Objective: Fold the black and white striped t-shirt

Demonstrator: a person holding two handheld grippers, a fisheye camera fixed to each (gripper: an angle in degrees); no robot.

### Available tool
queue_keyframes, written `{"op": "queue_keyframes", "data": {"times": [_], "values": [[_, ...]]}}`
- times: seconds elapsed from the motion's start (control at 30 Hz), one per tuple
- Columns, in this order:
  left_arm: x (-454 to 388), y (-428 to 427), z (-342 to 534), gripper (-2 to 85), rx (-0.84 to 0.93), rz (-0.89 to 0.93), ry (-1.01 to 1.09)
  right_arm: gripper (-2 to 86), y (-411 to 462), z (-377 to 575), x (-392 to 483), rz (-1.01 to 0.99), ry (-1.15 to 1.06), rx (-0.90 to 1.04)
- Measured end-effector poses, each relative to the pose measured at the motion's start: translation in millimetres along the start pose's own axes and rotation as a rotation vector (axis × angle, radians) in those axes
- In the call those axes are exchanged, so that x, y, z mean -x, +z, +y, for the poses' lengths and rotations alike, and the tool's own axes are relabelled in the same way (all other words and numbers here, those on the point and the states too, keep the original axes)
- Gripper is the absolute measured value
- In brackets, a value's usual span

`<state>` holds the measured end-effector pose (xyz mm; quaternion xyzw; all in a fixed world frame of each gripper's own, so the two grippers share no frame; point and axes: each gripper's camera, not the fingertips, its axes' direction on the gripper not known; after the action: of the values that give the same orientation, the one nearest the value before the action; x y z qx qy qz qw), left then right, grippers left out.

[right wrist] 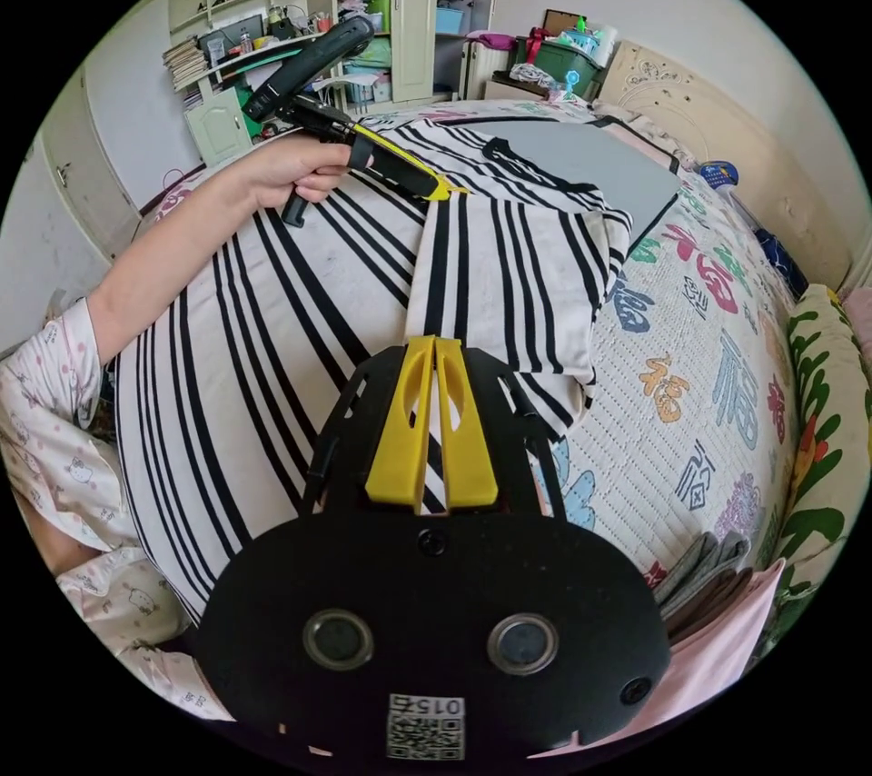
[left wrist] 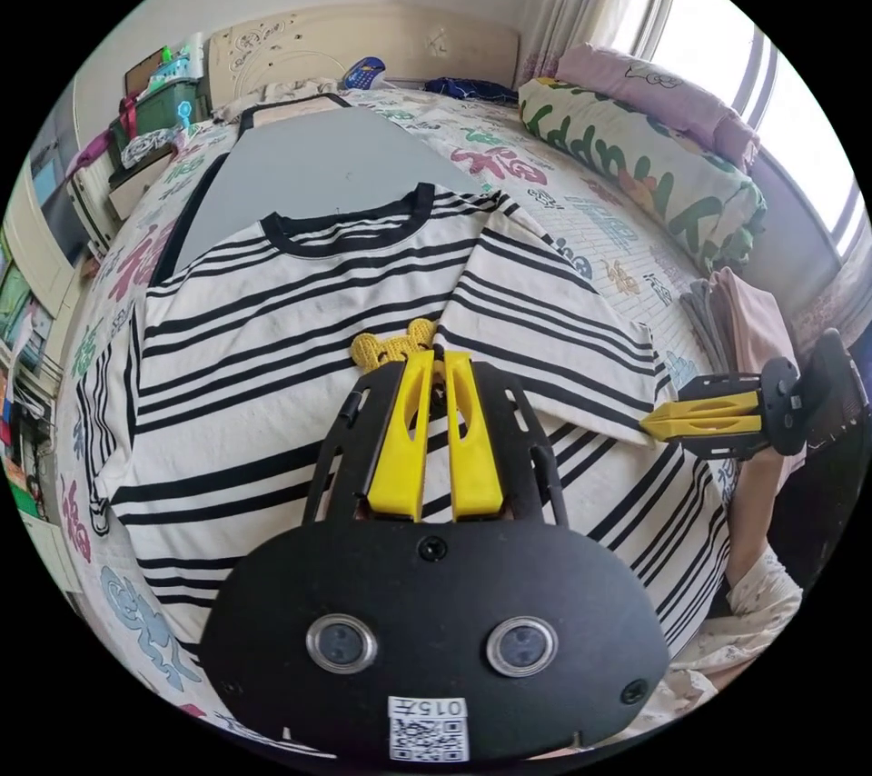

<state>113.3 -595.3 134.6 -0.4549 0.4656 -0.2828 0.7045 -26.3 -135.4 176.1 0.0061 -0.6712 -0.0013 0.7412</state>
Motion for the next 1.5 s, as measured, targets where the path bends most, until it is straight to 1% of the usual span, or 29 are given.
{"op": "queue_keyframes", "data": {"times": [0.07, 0.17, 0.23, 0.27, 0.33, 0.37, 0.43, 0.47, 0.53, 0.57, 0.6, 0.63, 0.7, 0.73, 0.8, 0.87, 0.9, 0.93, 1.0, 1.03, 1.07, 1.13, 1.17, 1.2, 1.27, 1.33, 1.5], "values": [[10, -26, -9, 1.5, -0.017, -0.004, -0.008, -1.0, 5, 6, -6, -0.008, -0.002, -0.011], [56, -106, -15, 2.4, -0.173, 0.073, -0.116, -1.0, 14, 16, -19, -0.034, -0.003, -0.028], [122, -183, -5, 3.8, -0.335, 0.132, -0.271, -1.0, 22, 22, -27, -0.047, -0.004, -0.032], [143, -202, -1, 4.3, -0.37, 0.133, -0.317, -0.9, 24, 23, -28, -0.047, -0.004, -0.033], [235, -272, 34, 7.1, -0.467, 0.089, -0.529, -0.8, 33, 28, -31, -0.044, -0.008, -0.032], [260, -286, 48, 8.0, -0.486, 0.072, -0.596, -0.7, 36, 29, -31, -0.04, -0.01, -0.032], [356, -331, 117, 13.4, -0.538, -0.001, -0.851, -0.7, 46, 33, -32, -0.023, -0.017, -0.028], [378, -338, 136, 14.3, -0.539, -0.013, -0.912, -0.7, 48, 33, -32, -0.017, -0.023, -0.024], [457, -352, 204, 16.5, -0.528, -0.001, -1.121, -0.9, 52, 28, -36, 0.036, -0.02, 0.04], [472, -353, 216, 16.7, -0.527, 0.023, -1.149, -0.8, 50, 25, -38, 0.057, -0.004, 0.052], [502, -353, 232, 16.4, -0.514, 0.105, -1.169, -0.8, 40, 21, -42, 0.09, 0.024, 0.036], [523, -361, 244, 15.4, -0.544, 0.155, -1.193, -0.7, 25, 15, -43, 0.081, 0.037, -0.027], [546, -371, 250, 13.5, -0.593, 0.235, -1.219, -0.2, 4, -4, -38, 0.016, 0.026, -0.145], [554, -379, 246, 13.2, -0.596, 0.233, -1.206, 0.4, -2, -26, -27, -0.018, 0.009, -0.203], [559, -392, 241, 12.8, -0.602, 0.198, -1.192, 1.6, 6, -69, -2, -0.037, -0.022, -0.243], [567, -407, 245, 12.4, -0.63, 0.193, -1.203, 3.3, 32, -120, 31, -0.03, -0.058, -0.24], [573, -411, 255, 11.9, -0.684, 0.249, -1.22, 4.4, 56, -156, 53, -0.025, -0.079, -0.229], [579, -402, 263, 11.0, -0.733, 0.349, -1.228, 4.9, 85, -195, 75, -0.028, -0.087, -0.21], [590, -394, 267, 8.6, -0.733, 0.444, -1.211, 5.4, 134, -256, 105, -0.063, -0.09, -0.171], [598, -401, 269, 6.5, -0.719, 0.45, -1.207, 5.9, 166, -295, 121, -0.097, -0.082, -0.15], [601, -406, 270, 6.3, -0.715, 0.446, -1.206, 6.2, 182, -313, 129, -0.112, -0.078, -0.141], [611, -418, 279, 5.5, -0.714, 0.432, -1.206, 7.4, 245, -381, 155, -0.147, -0.046, -0.112], [614, -420, 282, 5.3, -0.714, 0.431, -1.212, 7.7, 261, -397, 160, -0.151, -0.033, -0.102], [620, -423, 288, 3.7, -0.713, 0.433, -1.217, 8.3, 291, -425, 169, -0.154, -0.014, -0.077], [629, -426, 298, 1.6, -0.712, 0.446, -1.225, 9.7, 335, -460, 181, -0.125, 0.002, -0.022], [640, -428, 313, 0.1, -0.713, 0.481, -1.214, 11.0, 386, -495, 193, -0.037, 0.008, 0.027], [646, -425, 340, -0.5, -0.703, 0.47, -1.21, 11.4, 465, -546, 186, 0.048, 0.068, 0.081]]}}
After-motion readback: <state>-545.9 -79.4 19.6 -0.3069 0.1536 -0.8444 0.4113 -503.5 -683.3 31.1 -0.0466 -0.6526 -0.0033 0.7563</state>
